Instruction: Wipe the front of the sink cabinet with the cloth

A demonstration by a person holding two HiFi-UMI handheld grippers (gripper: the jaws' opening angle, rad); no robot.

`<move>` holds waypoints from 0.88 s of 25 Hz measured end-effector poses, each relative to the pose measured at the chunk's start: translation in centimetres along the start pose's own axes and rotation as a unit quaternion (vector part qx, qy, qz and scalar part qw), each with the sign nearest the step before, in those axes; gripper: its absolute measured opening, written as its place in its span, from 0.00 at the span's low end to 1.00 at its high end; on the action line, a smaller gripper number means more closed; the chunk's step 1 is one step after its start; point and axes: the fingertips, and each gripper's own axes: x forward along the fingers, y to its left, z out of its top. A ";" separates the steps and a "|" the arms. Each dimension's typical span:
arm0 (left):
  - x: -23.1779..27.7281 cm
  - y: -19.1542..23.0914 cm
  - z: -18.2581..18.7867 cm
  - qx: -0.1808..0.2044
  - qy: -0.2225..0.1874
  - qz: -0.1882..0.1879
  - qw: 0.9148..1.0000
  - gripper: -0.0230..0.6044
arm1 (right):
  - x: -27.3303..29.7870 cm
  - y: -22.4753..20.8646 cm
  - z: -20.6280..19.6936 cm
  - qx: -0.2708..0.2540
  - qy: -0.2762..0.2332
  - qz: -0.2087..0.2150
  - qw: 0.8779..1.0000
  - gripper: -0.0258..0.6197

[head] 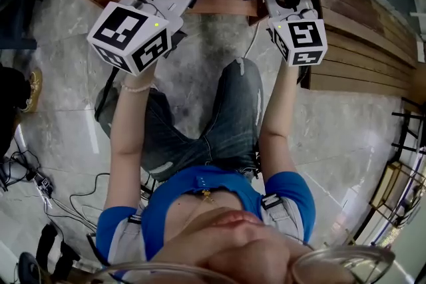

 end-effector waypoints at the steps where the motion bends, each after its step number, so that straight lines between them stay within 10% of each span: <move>1: 0.0 0.1 -0.1 -0.001 0.001 0.000 1.000 0.04 | -0.2 -0.5 -0.3 0.001 0.003 -0.005 1.000 0.13; 22: 0.4 0.0 -0.4 -0.004 0.007 -0.006 1.000 0.04 | -4.2 -6.2 -4.4 0.011 0.040 -0.071 0.997 0.12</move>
